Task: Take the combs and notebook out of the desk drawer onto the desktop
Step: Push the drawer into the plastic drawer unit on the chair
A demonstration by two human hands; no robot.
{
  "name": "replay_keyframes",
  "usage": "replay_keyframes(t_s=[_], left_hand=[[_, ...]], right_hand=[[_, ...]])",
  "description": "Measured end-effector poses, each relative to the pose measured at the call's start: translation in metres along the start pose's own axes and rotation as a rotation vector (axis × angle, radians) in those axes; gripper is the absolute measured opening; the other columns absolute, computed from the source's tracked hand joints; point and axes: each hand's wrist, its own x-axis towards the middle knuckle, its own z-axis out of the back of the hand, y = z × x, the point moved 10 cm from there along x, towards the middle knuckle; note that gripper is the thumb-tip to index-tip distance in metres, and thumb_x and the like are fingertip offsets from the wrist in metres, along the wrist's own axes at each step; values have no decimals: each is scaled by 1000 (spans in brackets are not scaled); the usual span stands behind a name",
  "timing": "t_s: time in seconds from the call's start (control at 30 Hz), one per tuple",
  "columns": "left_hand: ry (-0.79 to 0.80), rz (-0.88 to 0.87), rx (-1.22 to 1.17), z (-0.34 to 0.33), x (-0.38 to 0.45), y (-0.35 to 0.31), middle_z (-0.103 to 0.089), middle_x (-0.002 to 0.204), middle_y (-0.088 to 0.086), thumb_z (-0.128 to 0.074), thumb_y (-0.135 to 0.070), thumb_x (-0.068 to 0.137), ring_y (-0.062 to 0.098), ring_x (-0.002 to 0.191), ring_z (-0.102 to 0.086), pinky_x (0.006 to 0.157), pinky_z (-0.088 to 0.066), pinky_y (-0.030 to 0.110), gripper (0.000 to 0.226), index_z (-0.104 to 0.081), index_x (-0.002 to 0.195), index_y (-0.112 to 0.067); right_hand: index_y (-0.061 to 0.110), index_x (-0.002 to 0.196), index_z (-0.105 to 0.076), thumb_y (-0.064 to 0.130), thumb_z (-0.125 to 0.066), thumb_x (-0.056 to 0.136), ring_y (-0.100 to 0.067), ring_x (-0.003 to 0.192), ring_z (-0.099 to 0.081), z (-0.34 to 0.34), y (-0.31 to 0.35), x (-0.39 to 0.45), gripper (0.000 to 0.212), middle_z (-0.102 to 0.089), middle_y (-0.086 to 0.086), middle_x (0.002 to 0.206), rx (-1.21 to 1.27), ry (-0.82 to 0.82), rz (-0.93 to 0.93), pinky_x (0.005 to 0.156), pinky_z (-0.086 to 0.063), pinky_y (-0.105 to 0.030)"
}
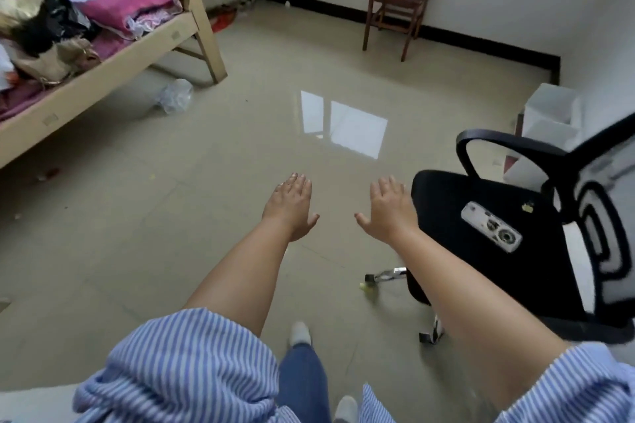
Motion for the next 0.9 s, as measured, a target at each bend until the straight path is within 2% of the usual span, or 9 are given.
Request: replay_keyframes(t_s=[0.13,0.33,0.67,0.9], left_hand=[[-14,32,11,19,107,35,-1,158,13,-32,-41,97,24,145,2,120,-5,37,69,-1,145,-2],[97,-37,-10,38,257,55,-1,157,15,-32,-40,98,25,145,2,120,-4,36,68,-1,145,0],[136,-192,19,104,534,41,-4,157,14,-37,-36,96,25,145,0,120,-3,36,69,-4,145,-1],[168,-139,9,189,763,44,-4,157,15,-37,-35,97,25,145,1,120,-3,36,68,-4,144,0]], right_hand=[[3,147,-10,45,-42,94,-29,146,-3,0,10,106,74,-8,-15,158,16,22,61,121,-7,-40],[3,147,-8,44,-41,94,-27,146,-2,3,-20,243,75,-6,-15,158,37,126,-50,121,-6,-38],[3,146,-12,43,-49,91,-26,146,-7,45,-130,500,77,-13,-13,157,188,117,-262,121,-9,-37],[2,146,-9,42,-46,92,-26,146,-4,109,-212,725,78,-8,-15,158,187,127,-264,121,-7,-36]])
